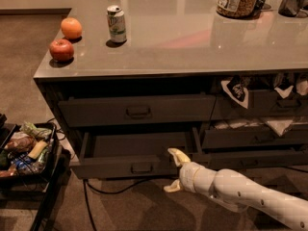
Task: Open middle drawer
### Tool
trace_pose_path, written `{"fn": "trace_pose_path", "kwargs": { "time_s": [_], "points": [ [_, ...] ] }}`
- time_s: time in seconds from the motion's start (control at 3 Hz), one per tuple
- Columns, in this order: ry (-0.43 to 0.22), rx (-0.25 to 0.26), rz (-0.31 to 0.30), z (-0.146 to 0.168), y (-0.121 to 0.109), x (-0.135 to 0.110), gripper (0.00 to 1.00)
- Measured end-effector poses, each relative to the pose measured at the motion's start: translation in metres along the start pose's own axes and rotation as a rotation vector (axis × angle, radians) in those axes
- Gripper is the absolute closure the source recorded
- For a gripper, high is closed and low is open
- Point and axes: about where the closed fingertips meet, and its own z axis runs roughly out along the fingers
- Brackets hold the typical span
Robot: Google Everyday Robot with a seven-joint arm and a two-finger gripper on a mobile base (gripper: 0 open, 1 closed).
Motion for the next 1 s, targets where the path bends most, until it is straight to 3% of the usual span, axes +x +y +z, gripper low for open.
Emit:
{"fn": "trace_pose_path", "kwargs": {
  "time_s": [1.0],
  "points": [
    [0.000,0.000,0.000,0.0000,0.0000,-0.0001,0.89]
  ]
}}
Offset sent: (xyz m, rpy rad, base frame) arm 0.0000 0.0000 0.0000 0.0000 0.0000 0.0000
